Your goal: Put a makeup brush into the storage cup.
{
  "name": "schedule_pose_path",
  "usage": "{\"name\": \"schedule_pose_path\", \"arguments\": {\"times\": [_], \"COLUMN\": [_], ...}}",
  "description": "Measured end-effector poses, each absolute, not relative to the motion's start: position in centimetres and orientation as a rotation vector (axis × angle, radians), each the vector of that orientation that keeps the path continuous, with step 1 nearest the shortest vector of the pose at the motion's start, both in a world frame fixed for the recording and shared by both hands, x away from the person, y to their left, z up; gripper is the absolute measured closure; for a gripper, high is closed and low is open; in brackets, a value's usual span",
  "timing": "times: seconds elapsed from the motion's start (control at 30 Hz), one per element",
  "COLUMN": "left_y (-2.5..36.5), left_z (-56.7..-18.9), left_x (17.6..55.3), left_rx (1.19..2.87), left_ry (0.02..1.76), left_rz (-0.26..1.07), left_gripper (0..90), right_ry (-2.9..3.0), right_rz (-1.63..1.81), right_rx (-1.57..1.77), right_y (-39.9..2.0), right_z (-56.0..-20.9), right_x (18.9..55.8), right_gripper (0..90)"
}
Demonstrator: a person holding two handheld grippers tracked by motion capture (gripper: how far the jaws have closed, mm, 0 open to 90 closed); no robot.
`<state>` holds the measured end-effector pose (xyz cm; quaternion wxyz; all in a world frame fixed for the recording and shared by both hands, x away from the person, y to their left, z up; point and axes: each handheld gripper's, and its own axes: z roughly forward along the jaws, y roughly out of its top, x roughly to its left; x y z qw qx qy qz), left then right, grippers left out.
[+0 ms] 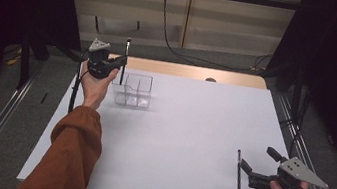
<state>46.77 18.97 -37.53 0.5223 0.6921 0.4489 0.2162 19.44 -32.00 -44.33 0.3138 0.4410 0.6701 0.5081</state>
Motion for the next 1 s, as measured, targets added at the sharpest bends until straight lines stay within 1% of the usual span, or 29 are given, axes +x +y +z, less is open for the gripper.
{"name": "schedule_pose_path", "arguments": {"times": [0.5, 1.0], "left_y": [19.0, 18.9], "left_z": [-39.1, -40.3], "left_x": [46.6, 46.6], "left_rx": [1.681, 1.682], "left_ry": [1.099, 1.122], "left_rz": [0.532, 0.507], "left_gripper": [84.2, 84.2], "right_ry": [1.765, 1.768], "right_rz": [1.335, 1.334], "right_rx": [1.161, 1.162], "right_y": [-32.1, -32.1], "right_z": [-44.3, -44.3], "right_x": [19.4, 19.4], "right_gripper": [0.0, 0.0]}}
